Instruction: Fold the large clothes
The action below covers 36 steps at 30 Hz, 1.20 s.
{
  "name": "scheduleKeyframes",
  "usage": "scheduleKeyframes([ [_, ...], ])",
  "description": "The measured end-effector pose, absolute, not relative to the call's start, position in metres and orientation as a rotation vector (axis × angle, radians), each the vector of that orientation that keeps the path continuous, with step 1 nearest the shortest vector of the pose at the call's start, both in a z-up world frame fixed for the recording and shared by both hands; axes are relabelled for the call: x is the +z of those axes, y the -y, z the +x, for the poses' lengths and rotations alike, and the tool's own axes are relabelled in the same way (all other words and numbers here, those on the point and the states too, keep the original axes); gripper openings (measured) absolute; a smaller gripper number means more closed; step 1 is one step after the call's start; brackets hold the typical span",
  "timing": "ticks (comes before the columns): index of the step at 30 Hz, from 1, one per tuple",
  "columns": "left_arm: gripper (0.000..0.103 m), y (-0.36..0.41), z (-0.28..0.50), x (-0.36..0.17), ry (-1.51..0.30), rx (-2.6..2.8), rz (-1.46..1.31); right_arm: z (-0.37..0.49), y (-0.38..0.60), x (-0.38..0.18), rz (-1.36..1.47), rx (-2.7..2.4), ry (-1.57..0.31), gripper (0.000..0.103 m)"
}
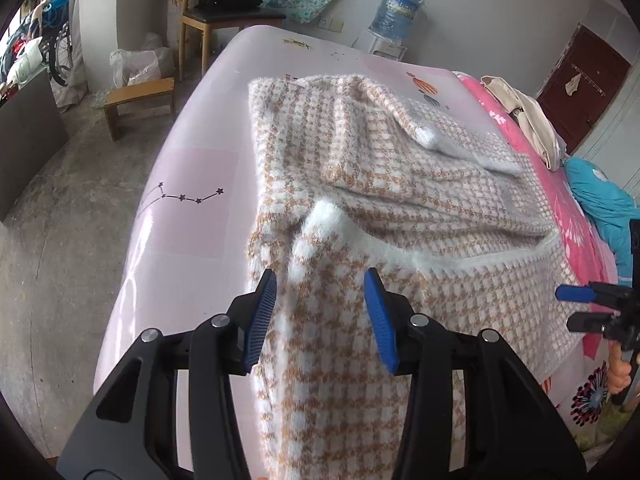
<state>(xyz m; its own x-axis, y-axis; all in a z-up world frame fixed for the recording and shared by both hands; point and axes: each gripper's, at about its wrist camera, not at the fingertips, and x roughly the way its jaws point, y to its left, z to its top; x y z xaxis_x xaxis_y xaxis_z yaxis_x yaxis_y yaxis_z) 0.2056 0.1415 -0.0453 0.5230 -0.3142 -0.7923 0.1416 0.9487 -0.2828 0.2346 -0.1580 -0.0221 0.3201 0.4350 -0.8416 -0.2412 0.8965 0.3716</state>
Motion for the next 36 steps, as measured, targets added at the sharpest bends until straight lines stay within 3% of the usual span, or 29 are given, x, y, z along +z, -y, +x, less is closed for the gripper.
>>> scheduleKeyframes([
  [2, 0.035, -0.142, 0.215, -0.055, -1.013, -0.268, -0.196, 0.23, 0.159, -0.033, 0.2, 0.413, -1.185, 0.072],
  [17, 0.033, -0.145, 0.215, -0.052, -0.996, -0.478, -0.382, 0.225, 0.157, -0.042, 0.059, 0.315, -1.125, 0.072],
  [21, 0.033, -0.129, 0.215, -0.06, -1.075, -0.35, -0.213, 0.223, 0.16, -0.044, 0.077, 0.315, -1.117, 0.072],
  [30, 0.036, -0.094, 0.202, -0.058, -1.053, -0.186, 0.033, 0.206, 0.193, -0.029, 0.135, 0.245, -1.063, 0.072],
  [36, 0.036, -0.085, 0.201, -0.056, -1.051, -0.106, 0.07, 0.206, 0.184, -0.021, 0.107, 0.225, -1.029, 0.072],
])
